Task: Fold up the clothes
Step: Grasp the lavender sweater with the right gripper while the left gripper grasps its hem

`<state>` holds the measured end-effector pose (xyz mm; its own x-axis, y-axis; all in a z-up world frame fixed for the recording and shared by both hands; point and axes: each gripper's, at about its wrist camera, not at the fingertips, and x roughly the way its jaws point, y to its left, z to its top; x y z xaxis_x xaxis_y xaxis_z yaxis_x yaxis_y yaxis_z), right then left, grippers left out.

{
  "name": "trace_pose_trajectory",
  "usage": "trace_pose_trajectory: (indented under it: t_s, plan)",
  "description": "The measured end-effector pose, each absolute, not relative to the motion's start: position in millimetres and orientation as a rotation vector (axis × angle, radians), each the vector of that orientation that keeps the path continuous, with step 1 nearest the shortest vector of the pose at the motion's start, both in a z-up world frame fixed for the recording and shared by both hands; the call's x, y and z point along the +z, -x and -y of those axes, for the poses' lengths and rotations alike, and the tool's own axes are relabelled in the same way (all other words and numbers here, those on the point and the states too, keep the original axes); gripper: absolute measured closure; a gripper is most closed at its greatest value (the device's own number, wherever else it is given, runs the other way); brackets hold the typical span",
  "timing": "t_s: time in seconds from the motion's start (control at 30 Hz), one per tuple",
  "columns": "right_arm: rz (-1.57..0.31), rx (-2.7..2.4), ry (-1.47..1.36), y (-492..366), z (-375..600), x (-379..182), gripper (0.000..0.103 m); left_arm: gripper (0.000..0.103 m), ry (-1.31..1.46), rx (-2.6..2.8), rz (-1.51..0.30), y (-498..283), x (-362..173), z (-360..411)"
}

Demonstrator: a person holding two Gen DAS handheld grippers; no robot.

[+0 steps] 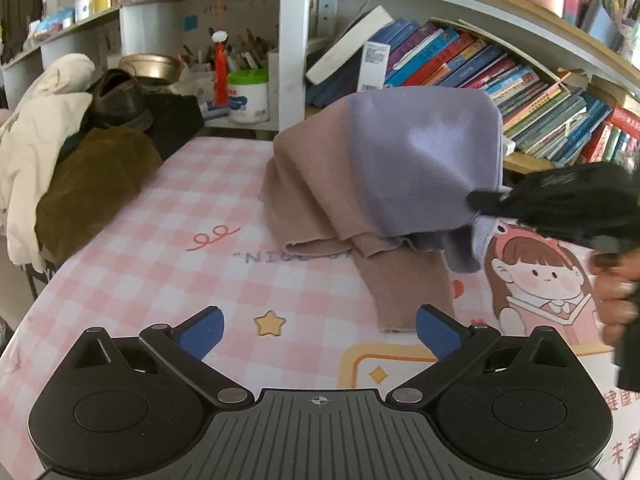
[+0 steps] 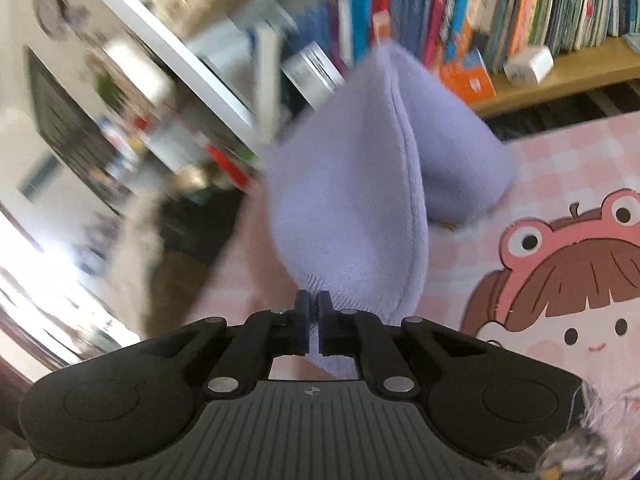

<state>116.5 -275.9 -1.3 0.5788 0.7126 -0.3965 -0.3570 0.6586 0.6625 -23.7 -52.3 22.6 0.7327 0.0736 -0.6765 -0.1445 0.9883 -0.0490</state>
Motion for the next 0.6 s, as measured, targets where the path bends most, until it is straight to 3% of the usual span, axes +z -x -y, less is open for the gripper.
trace_pose_trajectory:
  t_s: [0.37,0.6]
  plan:
    - [-0.638,0.856,-0.587,-55.4,302.0,33.5,0.099,0.001,-0.001,0.027,-0.69,32.2,28.4,122.8]
    - [-0.656,0.923,-0.572,-32.0,301.2,42.9,0.099,0.018,-0.092,0.007,-0.645,34.1,31.9,147.1]
